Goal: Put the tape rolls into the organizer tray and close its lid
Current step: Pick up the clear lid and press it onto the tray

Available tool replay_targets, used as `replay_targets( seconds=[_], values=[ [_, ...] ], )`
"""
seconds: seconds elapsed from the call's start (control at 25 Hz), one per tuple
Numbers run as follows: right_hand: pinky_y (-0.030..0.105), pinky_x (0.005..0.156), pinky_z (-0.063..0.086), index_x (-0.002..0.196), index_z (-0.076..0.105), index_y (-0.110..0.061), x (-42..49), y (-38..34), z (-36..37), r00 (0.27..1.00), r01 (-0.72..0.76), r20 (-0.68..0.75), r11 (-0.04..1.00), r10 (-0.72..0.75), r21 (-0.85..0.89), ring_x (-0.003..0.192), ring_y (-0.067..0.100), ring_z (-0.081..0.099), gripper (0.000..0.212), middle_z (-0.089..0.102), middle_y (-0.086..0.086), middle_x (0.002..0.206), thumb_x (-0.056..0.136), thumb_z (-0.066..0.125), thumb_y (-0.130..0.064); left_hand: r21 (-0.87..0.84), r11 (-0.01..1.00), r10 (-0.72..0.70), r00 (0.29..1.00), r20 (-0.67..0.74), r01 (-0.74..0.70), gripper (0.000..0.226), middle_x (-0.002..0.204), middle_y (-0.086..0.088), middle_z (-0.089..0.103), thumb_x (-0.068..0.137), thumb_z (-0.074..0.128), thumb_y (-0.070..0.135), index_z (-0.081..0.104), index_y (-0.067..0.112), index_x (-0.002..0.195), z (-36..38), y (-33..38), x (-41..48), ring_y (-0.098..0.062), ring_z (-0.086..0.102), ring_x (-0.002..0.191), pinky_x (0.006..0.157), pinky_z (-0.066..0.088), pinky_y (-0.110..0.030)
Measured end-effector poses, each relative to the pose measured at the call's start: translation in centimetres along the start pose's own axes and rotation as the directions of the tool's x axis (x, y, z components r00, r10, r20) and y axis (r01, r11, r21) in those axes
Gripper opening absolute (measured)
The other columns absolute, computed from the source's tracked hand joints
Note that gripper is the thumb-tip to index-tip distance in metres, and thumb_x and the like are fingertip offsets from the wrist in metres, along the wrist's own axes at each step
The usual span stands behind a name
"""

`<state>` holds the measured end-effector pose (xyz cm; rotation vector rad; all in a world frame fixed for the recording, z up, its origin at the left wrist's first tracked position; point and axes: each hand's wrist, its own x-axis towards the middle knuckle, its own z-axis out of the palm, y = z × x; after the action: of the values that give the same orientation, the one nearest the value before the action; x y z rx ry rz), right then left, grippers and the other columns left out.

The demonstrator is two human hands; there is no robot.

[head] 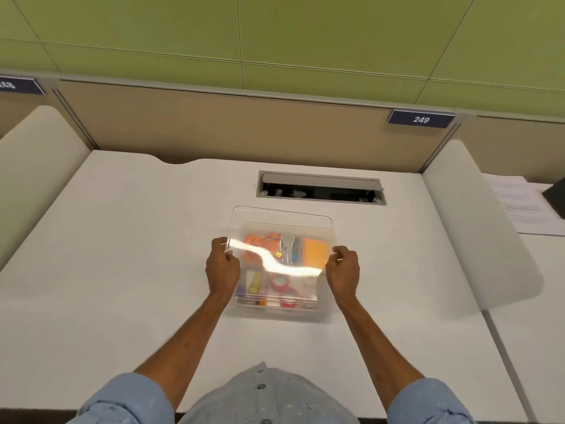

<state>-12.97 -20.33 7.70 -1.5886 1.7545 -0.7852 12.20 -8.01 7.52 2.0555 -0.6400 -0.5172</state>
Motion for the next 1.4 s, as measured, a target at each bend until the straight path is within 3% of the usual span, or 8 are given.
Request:
replay_targets(
  seconds=[0.28,0.56,0.72,0.92,1.16,1.24,1.32,1.4],
  values=[
    [0.035,0.088,0.046,0.122,0.070,-0.004,0.6,1.7,0.2,1.000,0.008,-0.003,0.996,-0.008,-0.086,0.107,0.035,0.066,0.026,0.063,0.016,0.120,0.103,0.053,-0.009,0.096,0.992,-0.081,0.997,0.009,0.080,0.056,0.147,-0.018,0.066,0.096,0.051,-0.009,0.057,0.005,0.150,2.2,-0.7,-0.3,-0.042,0.062,0.134,0.109,0.047,-0.047],
    [0.033,0.084,0.047,0.128,0.070,-0.002,0.0,2.4,0.2,0.998,0.030,-0.062,0.999,-0.032,-0.026,0.095,0.029,0.065,0.029,0.060,0.011,0.115,0.103,0.058,-0.011,0.133,0.990,-0.044,0.999,-0.004,0.044,0.052,0.148,-0.019,0.065,0.099,0.053,-0.004,0.057,0.002,0.150,2.6,-0.5,-1.2,-0.043,0.062,0.133,0.110,0.049,-0.051],
    [0.043,0.088,0.055,0.129,0.070,-0.004,-0.7,3.1,0.8,0.996,0.020,-0.086,0.998,-0.026,-0.064,0.105,0.033,0.065,0.030,0.063,0.013,0.118,0.103,0.059,-0.012,0.143,0.990,-0.018,1.000,0.023,0.015,0.049,0.144,-0.019,0.068,0.102,0.054,-0.001,0.059,0.003,0.151,2.2,-2.2,-1.5,-0.043,0.065,0.131,0.110,0.053,-0.053],
    [0.038,0.091,0.051,0.134,0.069,-0.007,-0.3,4.1,0.7,0.999,-0.013,-0.043,0.998,0.011,-0.059,0.106,0.034,0.069,0.031,0.067,0.014,0.117,0.106,0.056,-0.014,0.142,0.990,-0.003,0.998,0.061,-0.006,0.049,0.149,-0.019,0.065,0.104,0.057,0.002,0.056,0.003,0.153,2.5,-3.0,-1.4,-0.042,0.062,0.136,0.114,0.050,-0.053],
    [0.041,0.094,0.051,0.137,0.066,-0.013,0.2,5.0,0.3,0.999,-0.031,0.029,0.997,0.033,-0.069,0.114,0.036,0.067,0.033,0.068,0.016,0.121,0.109,0.053,-0.021,0.173,0.978,0.086,0.984,0.154,-0.112,0.061,0.161,-0.019,0.051,0.108,0.058,0.010,0.036,0.005,0.165,2.6,-3.6,-2.1,-0.040,0.049,0.148,0.119,0.042,-0.053],
    [0.047,0.095,0.052,0.144,0.059,-0.012,-0.5,4.5,0.1,0.996,0.088,0.010,0.958,-0.089,-0.273,0.120,0.037,0.063,0.037,0.064,0.017,0.130,0.109,0.051,-0.022,0.214,0.948,0.200,0.965,0.169,-0.234,0.071,0.168,-0.019,0.041,0.108,0.061,0.014,0.025,0.008,0.169,2.8,-4.5,-2.4,-0.040,0.040,0.154,0.123,0.039,-0.059],
    [0.052,0.103,0.047,0.150,0.051,-0.012,-1.8,4.3,0.3,0.936,0.329,0.058,0.805,-0.347,-0.493,0.130,0.035,0.056,0.043,0.057,0.015,0.144,0.108,0.050,-0.022,0.282,0.899,0.291,0.938,0.189,-0.336,0.072,0.174,-0.018,0.031,0.110,0.057,0.021,0.020,0.010,0.171,3.2,-5.2,-2.9,-0.039,0.029,0.160,0.128,0.030,-0.061],
    [0.055,0.118,0.036,0.155,0.046,-0.014,-3.6,4.1,1.0,0.866,0.482,0.156,0.712,-0.475,-0.510,0.144,0.034,0.046,0.047,0.049,0.014,0.157,0.110,0.042,-0.030,0.336,0.845,0.362,0.907,0.215,-0.416,0.068,0.177,-0.015,0.024,0.112,0.046,0.031,0.017,0.013,0.172,3.4,-5.5,-3.4,-0.036,0.023,0.163,0.132,0.019,-0.057]
  ],
)
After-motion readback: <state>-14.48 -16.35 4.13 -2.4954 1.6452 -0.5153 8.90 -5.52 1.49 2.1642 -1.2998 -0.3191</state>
